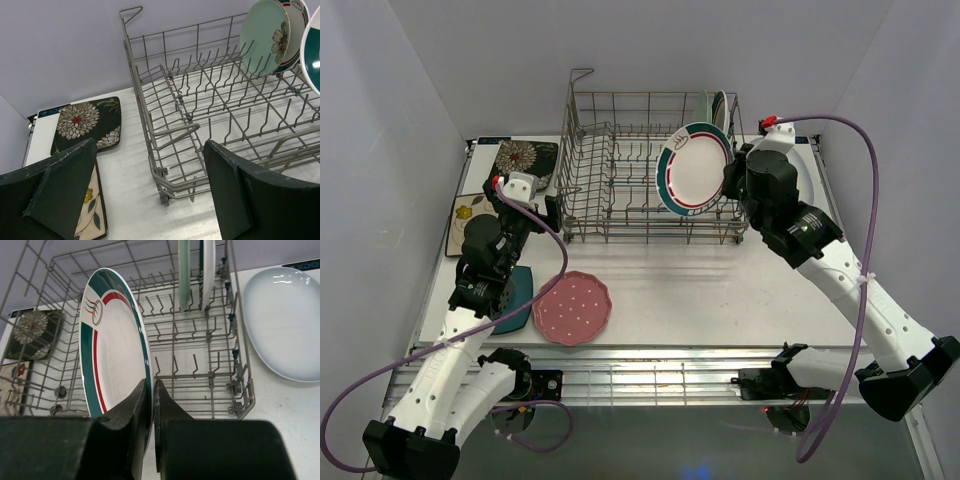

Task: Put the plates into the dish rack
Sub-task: Insert the plate into the dish rack.

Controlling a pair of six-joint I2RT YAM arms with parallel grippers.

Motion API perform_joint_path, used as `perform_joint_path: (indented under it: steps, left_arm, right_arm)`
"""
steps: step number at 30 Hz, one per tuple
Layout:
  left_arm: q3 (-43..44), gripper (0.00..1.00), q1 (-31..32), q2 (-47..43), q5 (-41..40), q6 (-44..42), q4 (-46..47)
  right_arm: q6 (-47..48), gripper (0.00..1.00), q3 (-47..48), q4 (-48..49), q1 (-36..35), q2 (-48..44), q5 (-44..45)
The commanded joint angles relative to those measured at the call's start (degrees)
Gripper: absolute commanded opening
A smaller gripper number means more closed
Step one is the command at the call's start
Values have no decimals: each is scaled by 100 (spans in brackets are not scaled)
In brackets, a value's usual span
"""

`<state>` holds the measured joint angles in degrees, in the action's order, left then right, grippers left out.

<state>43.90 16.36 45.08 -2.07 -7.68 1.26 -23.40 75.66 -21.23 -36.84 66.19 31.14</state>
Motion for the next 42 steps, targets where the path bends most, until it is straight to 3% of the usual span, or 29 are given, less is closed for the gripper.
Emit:
perform_joint_path:
  steps: [1, 16, 26, 42]
  left_arm:
    - [13, 98, 25, -26, 75, 39, -11]
    - [13, 98, 25, -34, 84, 21, -3]
    - [13, 98, 25, -26, 84, 30, -3]
    - [5, 98, 25, -17, 110, 30, 15]
  right_arm:
    - [151, 8, 520, 357, 28, -19, 849]
    - [687, 8, 1074, 137, 54, 613, 2159]
    - [995, 8, 1407, 146, 54, 1035, 2397]
    - [2540, 8, 3358, 760, 54, 2828, 2907]
